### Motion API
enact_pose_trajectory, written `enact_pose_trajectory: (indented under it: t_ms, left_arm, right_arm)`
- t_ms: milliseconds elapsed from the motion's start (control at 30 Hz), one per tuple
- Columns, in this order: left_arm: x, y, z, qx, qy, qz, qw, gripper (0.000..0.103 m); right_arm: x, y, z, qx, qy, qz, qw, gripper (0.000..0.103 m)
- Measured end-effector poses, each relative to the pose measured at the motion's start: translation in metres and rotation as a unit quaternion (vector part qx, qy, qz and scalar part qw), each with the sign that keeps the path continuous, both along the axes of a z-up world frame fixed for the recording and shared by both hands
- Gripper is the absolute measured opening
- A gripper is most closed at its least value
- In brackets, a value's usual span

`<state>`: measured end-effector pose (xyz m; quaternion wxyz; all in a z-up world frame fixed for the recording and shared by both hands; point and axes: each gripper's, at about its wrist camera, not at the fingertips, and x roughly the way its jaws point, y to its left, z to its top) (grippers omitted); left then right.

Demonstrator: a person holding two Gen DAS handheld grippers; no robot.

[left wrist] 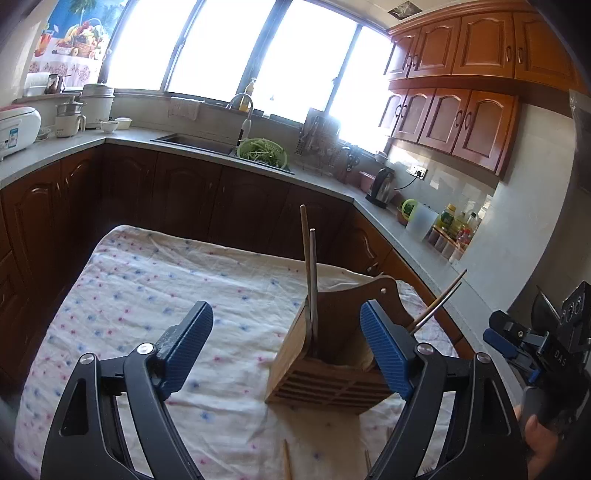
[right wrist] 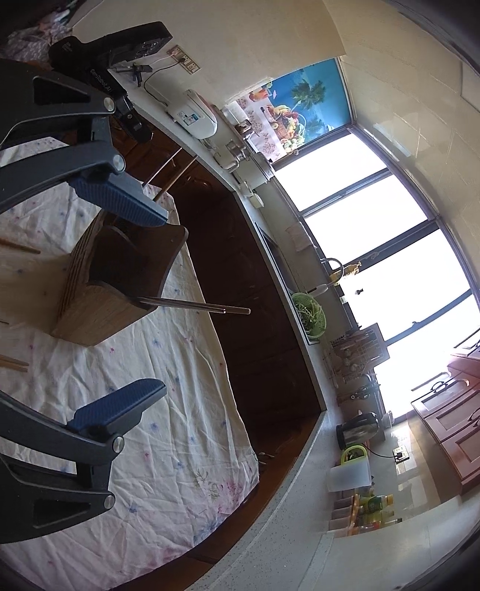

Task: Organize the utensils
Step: 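Withdraw both tools and move them toward the remaining chopsticks on the cloth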

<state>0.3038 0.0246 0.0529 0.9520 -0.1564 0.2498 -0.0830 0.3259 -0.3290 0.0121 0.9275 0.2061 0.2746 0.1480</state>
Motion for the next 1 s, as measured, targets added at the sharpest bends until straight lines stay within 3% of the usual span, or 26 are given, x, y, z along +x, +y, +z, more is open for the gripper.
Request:
enact_pose_trajectory:
  t_ms: [133, 367, 1000]
  left_arm:
    - [-0.025, 0.005, -0.013, -0.005, 0.017, 0.001, 0.9998, 0.089]
    - [-0.07, 0.007, -0.033, -0.017, 0.041, -0.001, 0.999, 0.089]
    - [-0.161, -0.003, -0.076, -0.005, 0.083, -0.015, 0.9964, 0.089]
  right_arm:
    - [-0.021, -0.004, -0.009, 0.01, 0.011, 0.013, 1.0, 0.102]
    - [-0.072, -0.015, -0.023, 0.007, 0.017, 0.002, 1.0, 0.102]
    - [-0.18, -0.029, -0.079, -0.013, 0.061, -0.022, 0.998, 0.102]
